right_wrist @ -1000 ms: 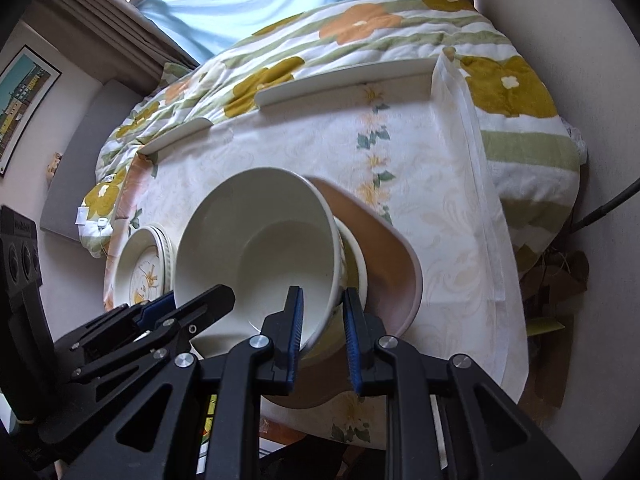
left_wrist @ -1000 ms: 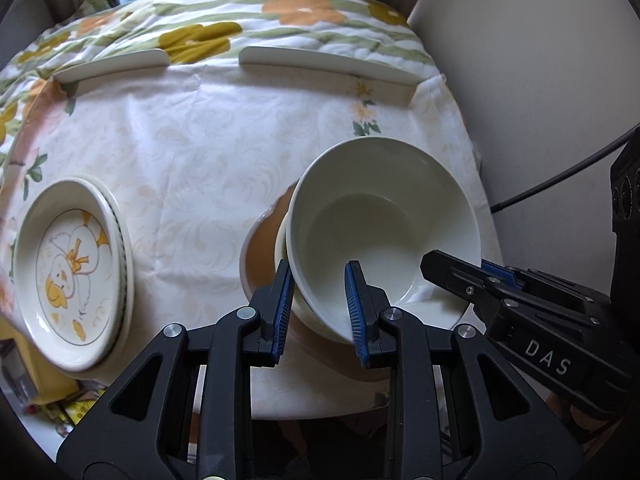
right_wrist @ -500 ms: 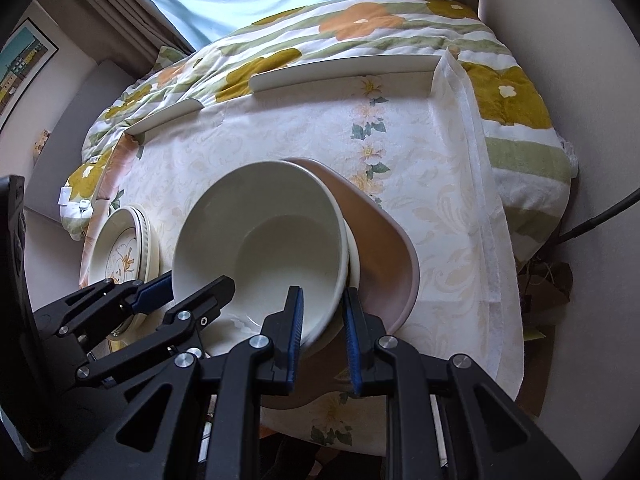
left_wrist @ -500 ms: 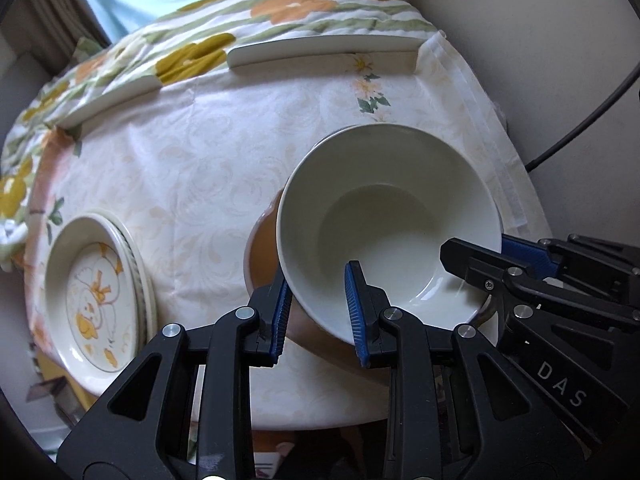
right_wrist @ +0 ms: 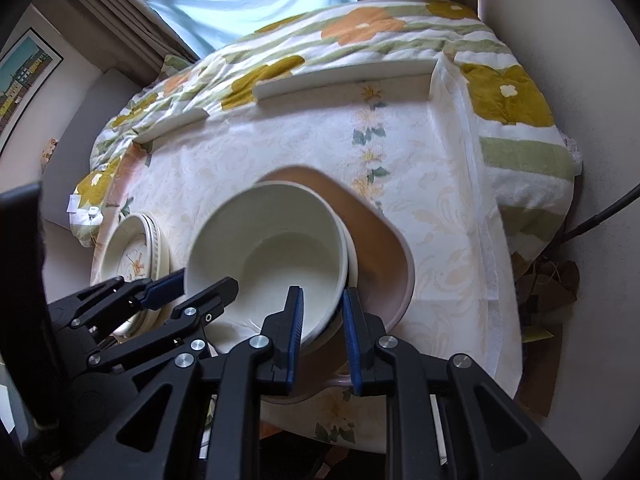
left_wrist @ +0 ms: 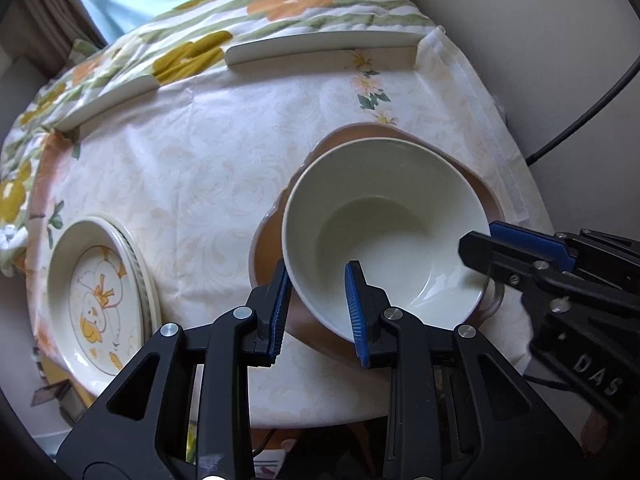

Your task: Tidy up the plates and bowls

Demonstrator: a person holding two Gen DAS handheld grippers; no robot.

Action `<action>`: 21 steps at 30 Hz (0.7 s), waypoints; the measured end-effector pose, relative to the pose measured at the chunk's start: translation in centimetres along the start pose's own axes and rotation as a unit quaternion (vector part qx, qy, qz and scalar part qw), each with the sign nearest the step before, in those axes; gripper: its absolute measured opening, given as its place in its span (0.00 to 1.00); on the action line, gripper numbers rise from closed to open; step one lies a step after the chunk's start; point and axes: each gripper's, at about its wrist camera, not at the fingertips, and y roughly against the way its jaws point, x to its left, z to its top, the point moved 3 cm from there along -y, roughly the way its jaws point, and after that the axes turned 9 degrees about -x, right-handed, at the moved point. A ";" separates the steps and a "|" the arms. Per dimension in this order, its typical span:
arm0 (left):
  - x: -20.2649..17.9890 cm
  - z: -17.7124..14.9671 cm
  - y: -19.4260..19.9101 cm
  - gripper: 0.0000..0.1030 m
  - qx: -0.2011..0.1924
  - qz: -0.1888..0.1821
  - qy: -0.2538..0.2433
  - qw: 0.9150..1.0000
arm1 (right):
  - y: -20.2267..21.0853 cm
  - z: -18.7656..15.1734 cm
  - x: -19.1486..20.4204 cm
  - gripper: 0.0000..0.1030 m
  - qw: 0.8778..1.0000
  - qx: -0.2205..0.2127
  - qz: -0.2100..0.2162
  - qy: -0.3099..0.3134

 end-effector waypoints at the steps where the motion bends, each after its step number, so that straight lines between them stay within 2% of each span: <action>1: 0.3 0.2 0.4 0.23 -0.005 -0.003 0.005 1.000 | 0.5 0.3 0.1 0.18 1.000 -0.006 0.003 0.002; 6: 2.2 2.1 3.8 0.29 -0.054 -0.021 0.020 0.998 | 3.2 1.8 -0.2 0.18 0.999 -0.030 0.008 0.014; 7: 2.5 2.5 4.4 0.41 -0.064 -0.021 0.019 0.998 | 3.7 2.0 -0.3 0.18 0.999 -0.035 0.010 0.014; 8: 2.8 2.9 5.0 0.65 -0.074 -0.018 0.017 0.997 | 4.2 2.3 -0.5 0.19 0.999 -0.041 0.014 0.013; 9: 3.0 3.2 5.7 0.78 -0.088 -0.015 0.015 0.996 | 4.6 2.5 -0.7 0.22 0.999 -0.048 0.019 0.013; 10: 3.3 3.4 6.7 0.93 -0.110 -0.012 0.012 0.994 | 5.2 2.6 -0.8 0.39 0.998 -0.058 0.024 0.014; 11: 3.6 3.5 7.3 0.96 -0.125 -0.012 0.010 0.992 | 5.6 2.8 -0.8 0.65 0.997 -0.068 0.027 0.015; 13: 3.9 3.7 8.2 0.98 -0.138 -0.002 0.002 0.990 | 6.5 2.9 -1.0 0.86 0.995 -0.092 0.028 0.016; 16: 4.3 3.5 9.0 0.98 -0.142 0.010 -0.018 0.990 | 7.7 3.0 -1.3 0.86 0.993 -0.113 0.010 0.031; 21: 6.0 1.9 8.2 0.98 -0.094 0.008 -0.050 0.994 | 8.1 2.8 -2.9 0.86 0.996 -0.068 -0.031 0.057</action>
